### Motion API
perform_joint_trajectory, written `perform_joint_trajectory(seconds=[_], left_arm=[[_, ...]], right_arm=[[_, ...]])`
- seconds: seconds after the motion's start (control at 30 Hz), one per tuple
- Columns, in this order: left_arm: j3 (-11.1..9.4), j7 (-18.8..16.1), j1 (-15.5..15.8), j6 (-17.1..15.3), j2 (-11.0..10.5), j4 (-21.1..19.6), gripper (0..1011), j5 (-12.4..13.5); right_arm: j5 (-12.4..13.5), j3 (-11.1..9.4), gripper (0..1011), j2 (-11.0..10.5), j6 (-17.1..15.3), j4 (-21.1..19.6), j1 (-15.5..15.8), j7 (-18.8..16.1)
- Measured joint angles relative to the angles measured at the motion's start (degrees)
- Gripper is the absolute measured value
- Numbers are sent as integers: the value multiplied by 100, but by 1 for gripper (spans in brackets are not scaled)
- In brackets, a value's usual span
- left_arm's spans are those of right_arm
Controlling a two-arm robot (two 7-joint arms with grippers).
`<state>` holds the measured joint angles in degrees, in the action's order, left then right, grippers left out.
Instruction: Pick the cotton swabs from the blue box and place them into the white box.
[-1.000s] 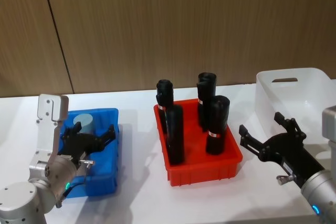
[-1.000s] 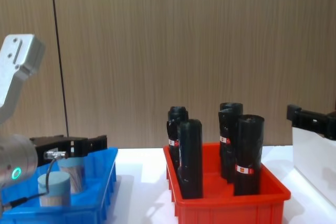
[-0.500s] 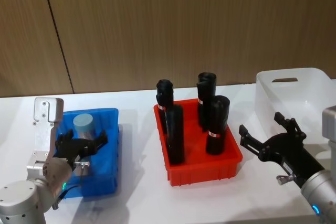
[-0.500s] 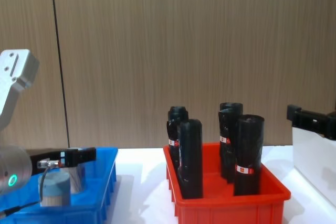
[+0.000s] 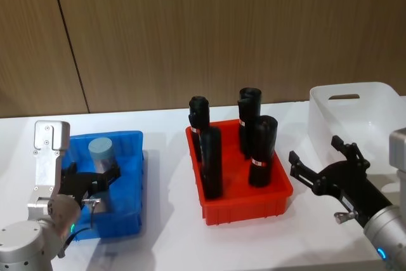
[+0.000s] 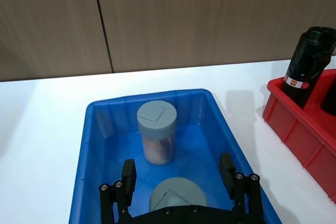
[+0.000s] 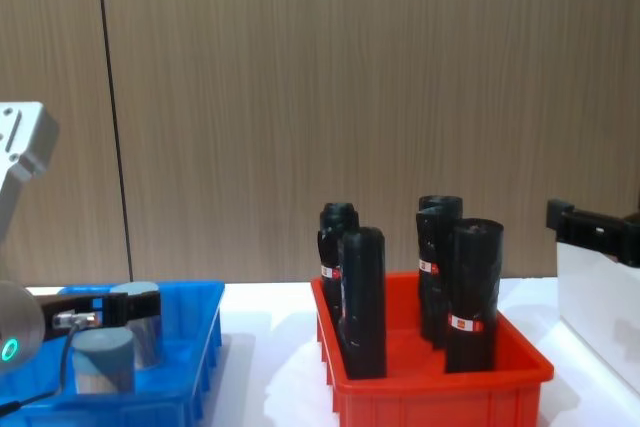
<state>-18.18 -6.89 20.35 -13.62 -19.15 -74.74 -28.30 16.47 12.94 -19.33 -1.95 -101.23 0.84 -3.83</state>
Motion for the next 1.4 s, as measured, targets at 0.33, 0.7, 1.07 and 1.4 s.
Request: perform_joint_trajectory(seconds=[0.33,0.7,1.07,1.4], left_arm=[[59,-75,-85,-73,-12,-46,1000,-216],[85,114,-103,-92,-4,25,1000,-332],[94,213,-95,-118,28,109,1000,-373],[101,95,-129,-165,44,81,808,-359]], right_arm=[[0,0,1001,0,0,0,0,0],[0,0,1001,0,0,0,0,0],[0,0,1001,0,0,0,0,0],[0,0,1001,0,0,0,0,0]])
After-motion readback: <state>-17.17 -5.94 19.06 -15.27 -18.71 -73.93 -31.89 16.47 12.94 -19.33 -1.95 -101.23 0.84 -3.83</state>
